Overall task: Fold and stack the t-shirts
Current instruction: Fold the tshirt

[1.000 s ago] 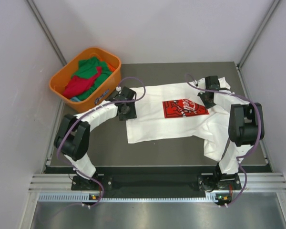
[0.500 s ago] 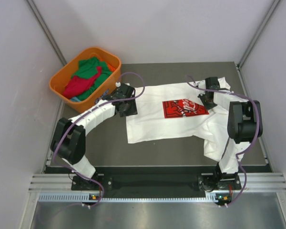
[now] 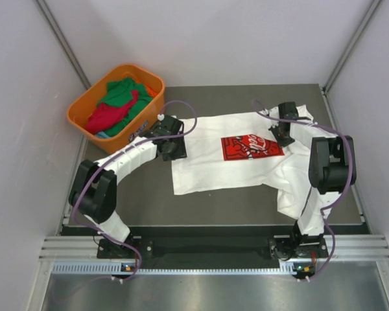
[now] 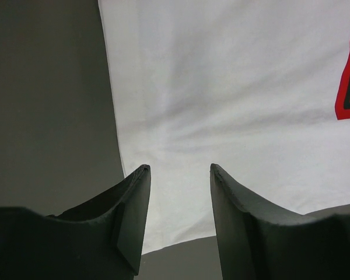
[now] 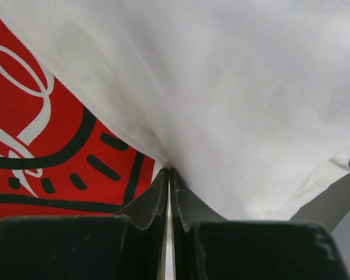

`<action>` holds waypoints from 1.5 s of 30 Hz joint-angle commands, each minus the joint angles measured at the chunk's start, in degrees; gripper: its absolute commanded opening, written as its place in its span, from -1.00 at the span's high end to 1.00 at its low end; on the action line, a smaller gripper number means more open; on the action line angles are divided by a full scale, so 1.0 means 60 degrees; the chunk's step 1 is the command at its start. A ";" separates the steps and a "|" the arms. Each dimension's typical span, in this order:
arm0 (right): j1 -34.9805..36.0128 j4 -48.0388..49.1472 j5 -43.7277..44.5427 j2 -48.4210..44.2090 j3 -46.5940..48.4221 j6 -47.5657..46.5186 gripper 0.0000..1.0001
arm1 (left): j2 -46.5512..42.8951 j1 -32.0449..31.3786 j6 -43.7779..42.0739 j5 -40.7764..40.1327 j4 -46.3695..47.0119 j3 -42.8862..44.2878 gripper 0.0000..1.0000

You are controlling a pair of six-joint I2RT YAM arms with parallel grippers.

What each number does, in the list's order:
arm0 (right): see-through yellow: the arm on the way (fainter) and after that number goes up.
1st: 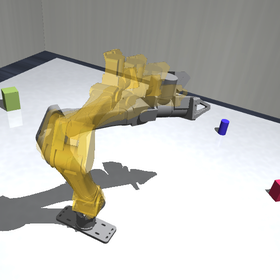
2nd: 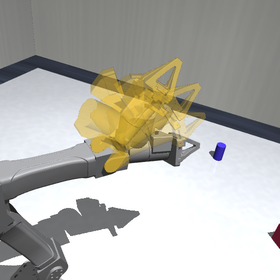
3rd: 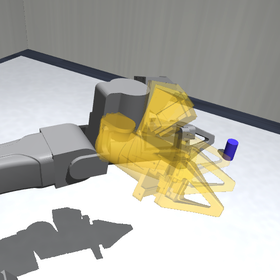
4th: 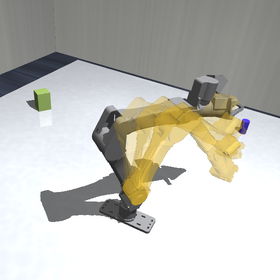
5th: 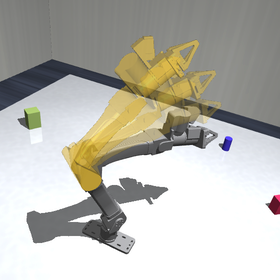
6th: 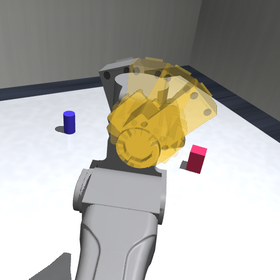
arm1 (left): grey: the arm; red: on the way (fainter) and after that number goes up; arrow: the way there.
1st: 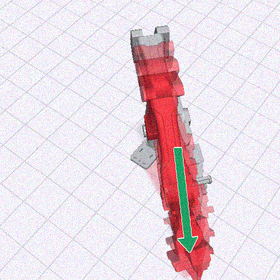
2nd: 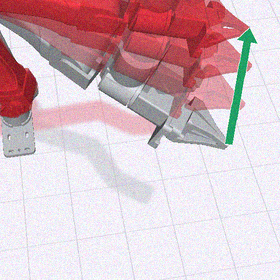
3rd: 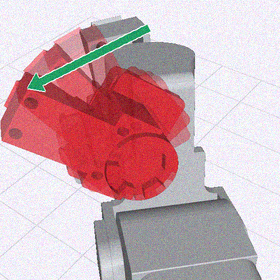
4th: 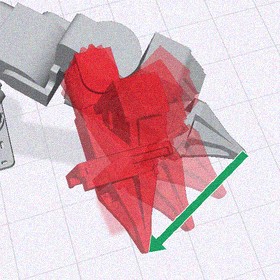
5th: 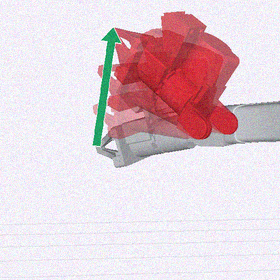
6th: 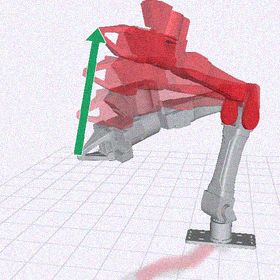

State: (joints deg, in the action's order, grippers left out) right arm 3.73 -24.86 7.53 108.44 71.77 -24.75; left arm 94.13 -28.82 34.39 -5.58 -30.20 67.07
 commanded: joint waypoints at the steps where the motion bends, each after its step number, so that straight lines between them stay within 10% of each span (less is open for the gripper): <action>1: 0.0344 -0.0512 0.0165 -0.0159 0.0883 0.0258 1.00 | -0.0292 -0.0031 -0.0005 0.0023 0.0228 0.0028 -0.02; 26: 0.0932 -0.4747 -0.0918 -0.0117 0.2086 0.2074 1.00 | 0.0074 -0.0119 -0.0034 0.0257 0.0462 -0.0104 -0.05; 45: -0.0356 -0.1997 -0.0351 -0.0657 0.2965 0.4051 0.39 | 0.2004 -0.0119 -0.0283 0.0053 0.1136 0.1300 -0.07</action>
State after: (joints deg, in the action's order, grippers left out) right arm 4.49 -45.69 2.22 106.43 86.52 -4.69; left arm 103.31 -29.41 33.52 -3.99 -27.24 70.30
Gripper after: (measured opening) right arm 0.296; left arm 0.535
